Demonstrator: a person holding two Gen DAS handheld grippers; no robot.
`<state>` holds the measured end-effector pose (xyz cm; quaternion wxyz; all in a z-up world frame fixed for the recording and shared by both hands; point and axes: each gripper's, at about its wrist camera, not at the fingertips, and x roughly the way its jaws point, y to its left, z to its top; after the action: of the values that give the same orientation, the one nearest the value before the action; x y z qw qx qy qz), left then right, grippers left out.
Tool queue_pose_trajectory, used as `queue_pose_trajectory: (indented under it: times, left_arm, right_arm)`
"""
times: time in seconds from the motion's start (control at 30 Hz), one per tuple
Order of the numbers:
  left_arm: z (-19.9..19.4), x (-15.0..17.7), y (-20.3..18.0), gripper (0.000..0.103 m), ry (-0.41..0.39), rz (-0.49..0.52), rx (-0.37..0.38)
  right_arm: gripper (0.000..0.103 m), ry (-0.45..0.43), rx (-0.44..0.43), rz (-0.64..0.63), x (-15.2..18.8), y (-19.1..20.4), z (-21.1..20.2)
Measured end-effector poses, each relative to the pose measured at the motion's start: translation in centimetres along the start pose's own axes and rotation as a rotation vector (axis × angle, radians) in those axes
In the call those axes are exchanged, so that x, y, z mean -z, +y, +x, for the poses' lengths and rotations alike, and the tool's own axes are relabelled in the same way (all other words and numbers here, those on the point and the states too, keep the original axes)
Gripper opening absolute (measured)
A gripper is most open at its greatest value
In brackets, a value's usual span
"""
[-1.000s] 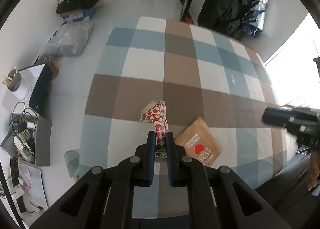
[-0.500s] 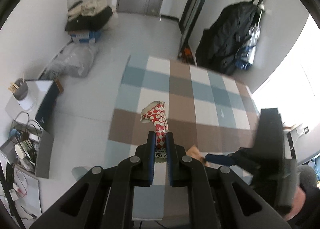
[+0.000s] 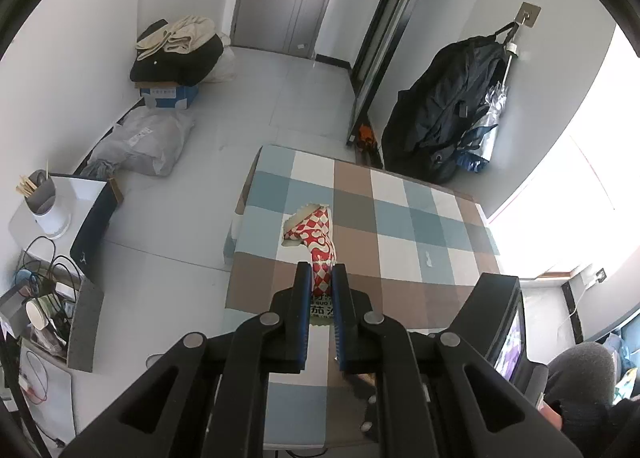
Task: Collect trash
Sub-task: 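Grasp the red-white printed wrapper with the left gripper while right holds the packet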
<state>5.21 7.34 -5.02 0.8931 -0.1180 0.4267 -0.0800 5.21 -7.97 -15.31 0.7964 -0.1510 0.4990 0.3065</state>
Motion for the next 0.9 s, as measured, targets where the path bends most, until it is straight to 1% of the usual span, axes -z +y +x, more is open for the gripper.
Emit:
queue_pose_trajectory:
  times: [0.03,0.1,0.2,0.23,0.33,0.5,0.6,0.67,0.8,0.83,0.87,0.9]
  left_arm:
    - [0.0,0.1,0.0,0.006,0.001,-0.003,0.0]
    - [-0.1,0.1,0.1,0.006,0.003,-0.009,0.005]
    - [-0.2,0.0,0.0,0.006,-0.001,-0.009,0.01]
    - [-0.3,0.1,-0.1,0.0,-0.002,-0.008,0.011]
    - [-0.3,0.1,-0.2,0.0,-0.002,-0.003,0.011]
    - [-0.2,0.3,-0.4,0.0,0.007,-0.002,0.021]
    - [0.1,0.2,0.0,0.0,0.027,-0.033,0.061]
    - [0.1,0.1,0.2,0.0,0.023,-0.044,0.073]
    - [0.6,0.0,1.2,0.0,0.036,-0.104,0.056]
    - [1.2,0.0,1.6,0.003,0.061,-0.121,0.048]
    - [1.7,0.1,1.7,0.011,0.084,-0.135,0.036]
    - [2.4,0.2,1.9,0.015,0.11,-0.155,0.03]
  right_arm:
    - [0.056,0.0,0.004,0.008,0.0,0.0,0.1]
    - [0.045,-0.003,0.008,0.021,0.0,-0.3,0.1]
    - [0.038,-0.007,0.019,0.019,0.1,-0.4,0.1]
    - [0.037,-0.007,0.016,0.022,0.1,-0.4,0.1]
    - [0.036,-0.007,0.005,0.033,0.1,-0.7,0.1]
    - [0.034,-0.003,-0.038,0.09,0.2,-1.5,-0.2]
    - [0.034,-0.008,-0.05,0.127,0.4,-2.4,-0.6]
    - [0.034,-0.025,-0.077,0.16,0.4,-3.2,-1.1]
    - [0.034,-0.062,-0.105,0.213,1.0,-4.5,-2.3]
    - [0.034,-0.068,-0.105,0.222,1.2,-4.8,-2.5]
    - [0.034,-0.071,-0.111,0.238,1.5,-5.3,-2.7]
    - [0.034,-0.071,-0.113,0.25,1.7,-5.6,-2.8]
